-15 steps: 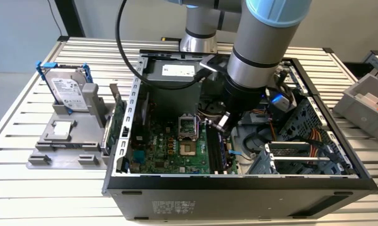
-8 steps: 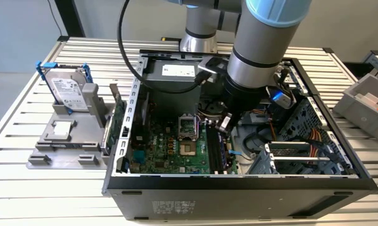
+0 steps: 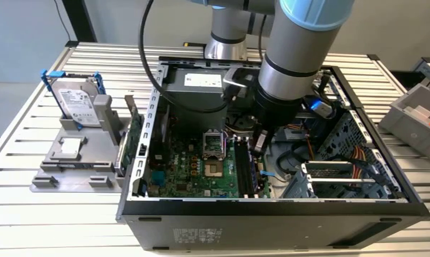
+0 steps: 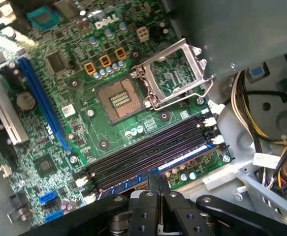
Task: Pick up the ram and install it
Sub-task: 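Press down the ram until it locks into place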
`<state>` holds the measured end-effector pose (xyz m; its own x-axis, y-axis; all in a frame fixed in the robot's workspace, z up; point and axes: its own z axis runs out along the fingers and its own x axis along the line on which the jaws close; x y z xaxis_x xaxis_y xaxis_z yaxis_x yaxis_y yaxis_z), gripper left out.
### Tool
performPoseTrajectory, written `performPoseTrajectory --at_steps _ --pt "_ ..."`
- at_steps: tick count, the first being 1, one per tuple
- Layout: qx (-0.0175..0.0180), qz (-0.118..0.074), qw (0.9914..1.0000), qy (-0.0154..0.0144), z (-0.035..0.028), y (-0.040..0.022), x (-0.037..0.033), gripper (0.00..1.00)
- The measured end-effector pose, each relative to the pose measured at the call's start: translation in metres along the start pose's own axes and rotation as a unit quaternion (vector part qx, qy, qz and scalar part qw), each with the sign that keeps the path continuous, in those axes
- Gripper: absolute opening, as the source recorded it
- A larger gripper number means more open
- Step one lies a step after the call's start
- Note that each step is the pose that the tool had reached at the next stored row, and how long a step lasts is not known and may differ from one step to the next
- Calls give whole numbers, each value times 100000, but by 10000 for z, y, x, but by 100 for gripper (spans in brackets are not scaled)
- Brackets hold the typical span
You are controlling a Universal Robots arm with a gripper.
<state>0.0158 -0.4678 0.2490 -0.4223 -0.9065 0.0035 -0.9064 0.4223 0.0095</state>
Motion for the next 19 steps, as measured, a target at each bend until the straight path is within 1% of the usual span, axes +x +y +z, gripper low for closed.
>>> performPoseTrajectory --at_steps 3,5,7,9,11,12,15,17,19 --pt "10 -2700 99964 29 0 0 0 0" --pt "16 -4525 99898 53 0 0 0 0" --pt "22 -6316 99800 64 3 0 0 0" --pt "28 -8129 99669 84 7 0 0 0" --pt "36 -9919 99507 99 10 0 0 0" --pt "40 -10822 99413 111 12 0 0 0" --pt "47 -13503 99084 128 17 0 0 0" --pt "55 -15364 98813 148 22 0 0 0" --pt "60 -17170 98515 169 26 0 0 0"
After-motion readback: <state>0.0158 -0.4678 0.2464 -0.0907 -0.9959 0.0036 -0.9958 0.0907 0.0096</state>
